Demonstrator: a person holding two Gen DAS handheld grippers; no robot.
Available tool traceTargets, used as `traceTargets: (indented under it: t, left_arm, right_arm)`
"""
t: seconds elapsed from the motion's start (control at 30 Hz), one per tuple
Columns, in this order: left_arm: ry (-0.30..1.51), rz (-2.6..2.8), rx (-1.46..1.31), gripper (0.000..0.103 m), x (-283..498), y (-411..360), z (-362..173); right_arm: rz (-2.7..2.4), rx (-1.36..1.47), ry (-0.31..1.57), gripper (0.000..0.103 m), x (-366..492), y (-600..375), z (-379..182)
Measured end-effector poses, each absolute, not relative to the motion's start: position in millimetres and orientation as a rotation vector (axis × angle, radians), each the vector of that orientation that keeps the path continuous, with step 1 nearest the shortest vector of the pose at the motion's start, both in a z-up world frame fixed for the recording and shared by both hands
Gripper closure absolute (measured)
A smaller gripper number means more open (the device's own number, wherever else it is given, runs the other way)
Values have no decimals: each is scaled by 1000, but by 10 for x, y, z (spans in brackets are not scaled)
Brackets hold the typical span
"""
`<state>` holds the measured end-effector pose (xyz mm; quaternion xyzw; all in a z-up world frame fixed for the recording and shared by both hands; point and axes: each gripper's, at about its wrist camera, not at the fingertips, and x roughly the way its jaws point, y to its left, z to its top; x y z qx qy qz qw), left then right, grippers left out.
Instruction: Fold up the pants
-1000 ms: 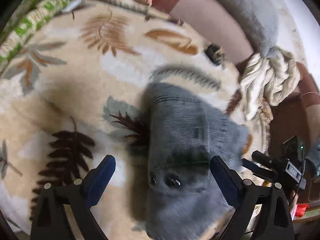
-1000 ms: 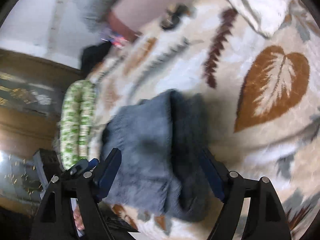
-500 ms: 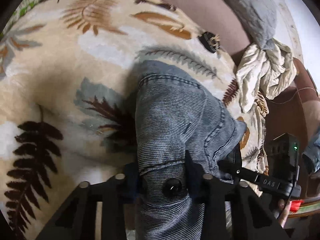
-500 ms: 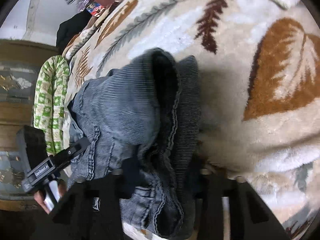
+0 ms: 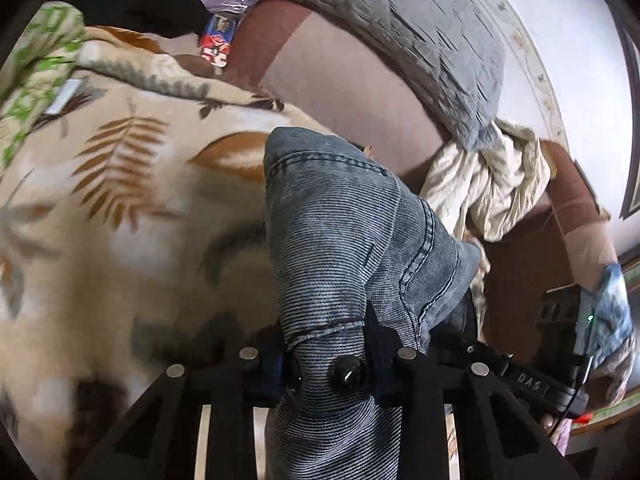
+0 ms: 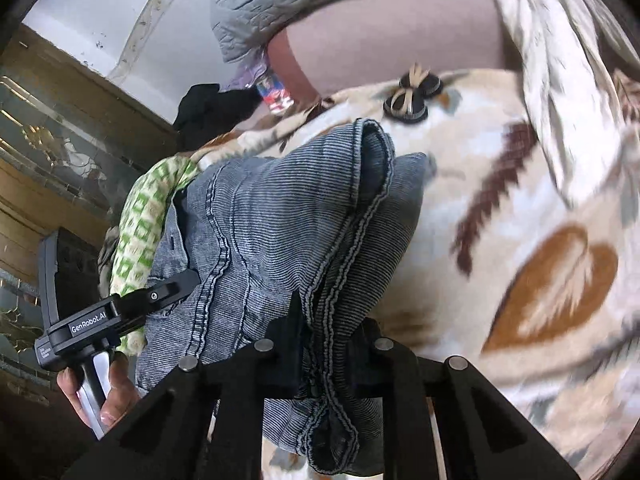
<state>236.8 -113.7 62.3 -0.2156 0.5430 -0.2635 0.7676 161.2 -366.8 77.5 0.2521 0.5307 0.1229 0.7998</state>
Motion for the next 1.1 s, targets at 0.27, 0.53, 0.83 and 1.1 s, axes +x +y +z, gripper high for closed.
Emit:
traceTargets:
  t: [0.27,0.53,0.83,1.1]
  left_arm:
    - [1300,-439,-352,67,2874,-1390,-314]
    - [1271,-444,-409,34,2923,-1196,-473]
    - [857,-242,6,15,1620,-1035,444]
    - [701,-234,24,0,389,-770,840]
  right_arm:
    - [194,585,1254,85,2209,-3817,-193]
    - [200,739,1215,70,2171,-3970,-504]
    - [104,595,830,33,1086,-3832,790]
    - [48,478,770,33,-22,-3193,1078]
